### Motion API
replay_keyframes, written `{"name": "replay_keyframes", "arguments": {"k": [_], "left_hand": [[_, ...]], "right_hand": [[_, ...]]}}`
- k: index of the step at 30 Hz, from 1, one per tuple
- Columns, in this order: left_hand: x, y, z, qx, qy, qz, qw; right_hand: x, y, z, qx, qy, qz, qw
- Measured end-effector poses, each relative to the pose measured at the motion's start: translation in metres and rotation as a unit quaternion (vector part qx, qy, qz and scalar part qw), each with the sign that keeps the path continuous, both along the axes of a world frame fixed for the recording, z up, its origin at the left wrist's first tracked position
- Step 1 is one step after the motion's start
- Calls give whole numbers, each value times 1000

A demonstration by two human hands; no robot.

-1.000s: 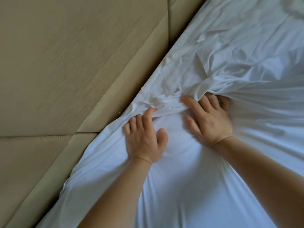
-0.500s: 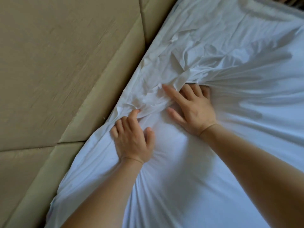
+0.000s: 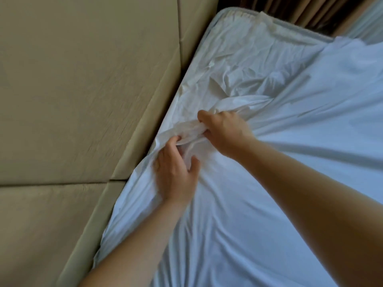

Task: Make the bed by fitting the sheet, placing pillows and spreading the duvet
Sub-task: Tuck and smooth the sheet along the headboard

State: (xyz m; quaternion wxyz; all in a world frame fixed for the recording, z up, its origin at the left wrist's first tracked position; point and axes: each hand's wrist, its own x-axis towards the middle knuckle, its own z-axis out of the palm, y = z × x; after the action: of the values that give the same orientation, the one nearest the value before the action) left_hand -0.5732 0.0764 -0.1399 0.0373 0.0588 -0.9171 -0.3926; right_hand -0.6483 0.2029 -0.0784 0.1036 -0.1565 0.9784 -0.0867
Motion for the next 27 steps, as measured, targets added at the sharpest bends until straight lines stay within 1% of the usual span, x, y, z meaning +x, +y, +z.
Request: {"name": "replay_keyframes", "arguments": {"k": [1, 2, 3, 6, 8, 10, 12, 15, 17, 19, 20, 22, 23, 24, 27], "left_hand": [[0, -4, 11, 71, -5, -18, 997], [-2, -9, 22, 121, -12, -33, 992], [-5, -12, 31, 143, -13, -37, 989], [-27, -15, 49, 159, -5, 4, 987], [-41, -12, 50, 173, -14, 19, 985], [-49, -11, 47, 153, -53, 6, 987], [-55, -13, 40, 106, -86, 4, 991], [-61, -23, 30, 37, -93, 29, 994], [-55, -27, 23, -3, -80, -5, 997], [-45, -30, 17, -3, -60, -50, 997], [-41, -31, 11, -2, -58, -64, 996], [-37, -32, 3, 0, -71, -73, 995], [-37, -32, 0, 8, -83, -69, 994], [-38, -32, -2, 20, -95, -66, 993], [-43, -34, -6, 65, -120, -66, 988]], "right_hand": [[-6, -4, 6, -24, 20, -20, 999], [-14, -12, 14, -61, 42, -36, 997], [-22, -21, 21, -102, 64, -42, 992], [-40, -46, 37, -193, 99, -10, 976], [-43, -46, 38, -234, 82, -12, 969], [-43, -36, 31, -271, 41, -31, 961], [-44, -28, 24, -256, -6, -38, 966], [-50, -29, 16, -238, -68, -50, 968], [-54, -29, 14, -254, -88, -66, 961], [-57, -23, 15, -234, -123, -56, 963], [-57, -19, 14, -199, -166, -47, 965], [-56, -12, 10, -126, -262, -45, 956], [-57, -10, 5, -106, -289, -51, 950], [-58, -8, 0, -104, -298, -58, 947], [-63, -11, -10, -149, -290, -65, 943]]}}
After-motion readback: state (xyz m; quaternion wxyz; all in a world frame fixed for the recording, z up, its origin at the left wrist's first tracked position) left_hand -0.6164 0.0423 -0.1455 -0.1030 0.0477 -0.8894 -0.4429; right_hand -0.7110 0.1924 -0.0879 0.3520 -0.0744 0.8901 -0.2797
